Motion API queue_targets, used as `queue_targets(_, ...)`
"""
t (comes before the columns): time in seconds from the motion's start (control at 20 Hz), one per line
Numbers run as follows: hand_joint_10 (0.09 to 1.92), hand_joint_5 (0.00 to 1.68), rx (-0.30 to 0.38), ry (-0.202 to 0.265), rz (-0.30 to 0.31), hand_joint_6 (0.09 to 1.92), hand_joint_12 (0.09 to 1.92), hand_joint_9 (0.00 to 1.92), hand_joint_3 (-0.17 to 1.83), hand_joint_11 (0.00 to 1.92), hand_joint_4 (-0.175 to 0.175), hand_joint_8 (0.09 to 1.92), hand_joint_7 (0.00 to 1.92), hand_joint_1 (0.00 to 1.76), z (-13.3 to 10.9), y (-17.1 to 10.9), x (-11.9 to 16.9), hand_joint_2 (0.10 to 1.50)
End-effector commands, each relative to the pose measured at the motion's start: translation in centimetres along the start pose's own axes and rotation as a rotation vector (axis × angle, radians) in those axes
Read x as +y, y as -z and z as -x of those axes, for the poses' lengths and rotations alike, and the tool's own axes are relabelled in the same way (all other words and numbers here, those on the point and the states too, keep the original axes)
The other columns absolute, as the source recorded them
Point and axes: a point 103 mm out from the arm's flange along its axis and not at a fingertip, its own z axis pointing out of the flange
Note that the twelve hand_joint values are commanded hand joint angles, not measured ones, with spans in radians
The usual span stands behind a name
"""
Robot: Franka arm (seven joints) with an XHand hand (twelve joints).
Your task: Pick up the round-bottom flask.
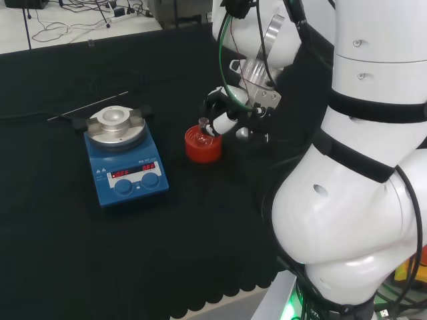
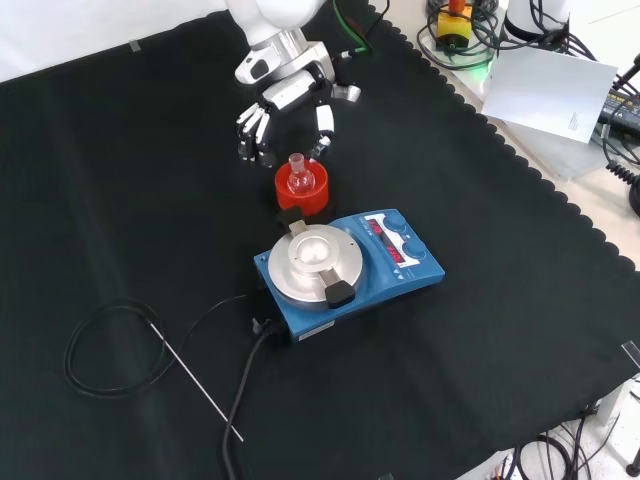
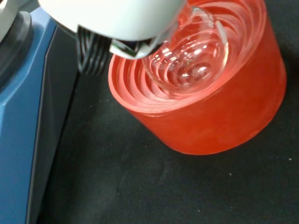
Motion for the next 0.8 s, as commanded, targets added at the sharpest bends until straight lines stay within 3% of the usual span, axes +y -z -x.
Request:
queue_targets(0.05, 0.70, 0.69, -0.017, 0.012, 0.017, 0.76, 1.43, 0.44, 0.73, 0.10, -0.046, 0.70, 0.25, 1.01, -0.7, -1.0, 0.3, 0.52)
queue_targets(0.6, 0.70, 0.77, -0.005, 0.011, 0.031, 0.80, 1.42, 0.47, 0.73, 0.14, -0.055, 0.70, 0.28, 1.02, 0.4, -0.4, 0.4, 0.53)
queue_targets(0.8, 0.69, 0.79, -0.019, 0.012, 0.025, 0.80, 1.41, 0.48, 0.73, 0.15, -0.057, 0.70, 0.28, 1.02, -0.6, -1.0, 0.7, 0.53)
